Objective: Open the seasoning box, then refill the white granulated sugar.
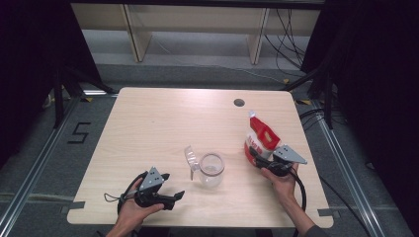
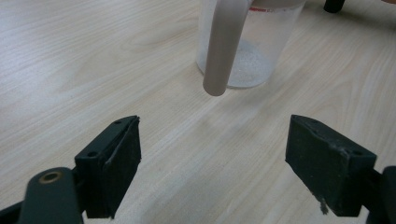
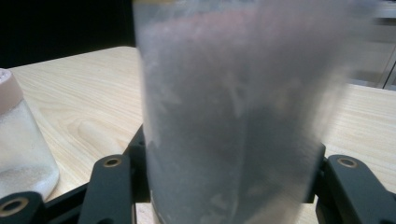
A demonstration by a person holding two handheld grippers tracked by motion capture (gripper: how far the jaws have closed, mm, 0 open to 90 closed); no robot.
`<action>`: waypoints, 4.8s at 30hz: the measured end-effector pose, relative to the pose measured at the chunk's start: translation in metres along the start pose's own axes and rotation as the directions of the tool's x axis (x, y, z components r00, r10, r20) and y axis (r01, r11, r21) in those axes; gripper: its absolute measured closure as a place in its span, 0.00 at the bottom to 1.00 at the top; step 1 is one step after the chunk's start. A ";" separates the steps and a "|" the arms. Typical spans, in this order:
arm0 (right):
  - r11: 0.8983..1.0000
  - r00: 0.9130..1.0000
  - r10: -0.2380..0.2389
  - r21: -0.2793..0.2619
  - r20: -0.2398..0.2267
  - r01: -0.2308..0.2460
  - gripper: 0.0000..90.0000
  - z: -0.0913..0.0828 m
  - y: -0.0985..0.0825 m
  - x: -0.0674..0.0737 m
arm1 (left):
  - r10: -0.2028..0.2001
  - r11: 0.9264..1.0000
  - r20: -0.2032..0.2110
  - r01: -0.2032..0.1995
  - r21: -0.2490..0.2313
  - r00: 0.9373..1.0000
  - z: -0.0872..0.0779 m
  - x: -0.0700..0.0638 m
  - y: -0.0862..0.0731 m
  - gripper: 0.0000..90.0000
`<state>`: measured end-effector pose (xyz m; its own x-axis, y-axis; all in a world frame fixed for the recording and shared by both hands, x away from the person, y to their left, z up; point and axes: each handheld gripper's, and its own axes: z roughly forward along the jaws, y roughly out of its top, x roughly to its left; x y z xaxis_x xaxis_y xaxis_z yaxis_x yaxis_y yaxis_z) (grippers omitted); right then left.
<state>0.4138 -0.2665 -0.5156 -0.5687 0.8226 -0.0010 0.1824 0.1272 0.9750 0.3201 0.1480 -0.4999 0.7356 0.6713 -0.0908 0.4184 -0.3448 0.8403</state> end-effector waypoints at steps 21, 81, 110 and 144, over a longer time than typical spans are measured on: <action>0.999 0.998 0.036 0.023 -0.044 -0.035 0.51 -0.006 0.003 0.003 | 0.000 1.000 -0.009 0.000 0.000 1.000 -0.002 -0.002 0.000 0.20; 0.808 0.808 -0.588 0.024 -0.037 0.589 0.53 -0.039 0.043 0.057 | -0.028 1.000 0.002 0.028 -0.008 1.000 -0.004 0.002 -0.004 0.20; 0.592 0.596 -0.803 0.101 -0.014 0.800 0.54 -0.046 0.043 0.070 | 0.000 1.000 0.000 0.000 0.000 1.000 -0.004 0.004 -0.004 0.20; 0.300 0.304 -0.953 0.170 0.003 0.939 0.55 -0.052 0.043 0.079 | -0.002 1.000 0.002 0.002 0.001 1.000 -0.004 0.003 -0.004 0.20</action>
<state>0.3350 -0.2254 -0.4618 -0.3437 0.1304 -0.9300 -0.3424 0.9047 0.2534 0.3188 0.1542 -0.5019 0.7359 0.6706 -0.0934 0.4204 -0.3444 0.8395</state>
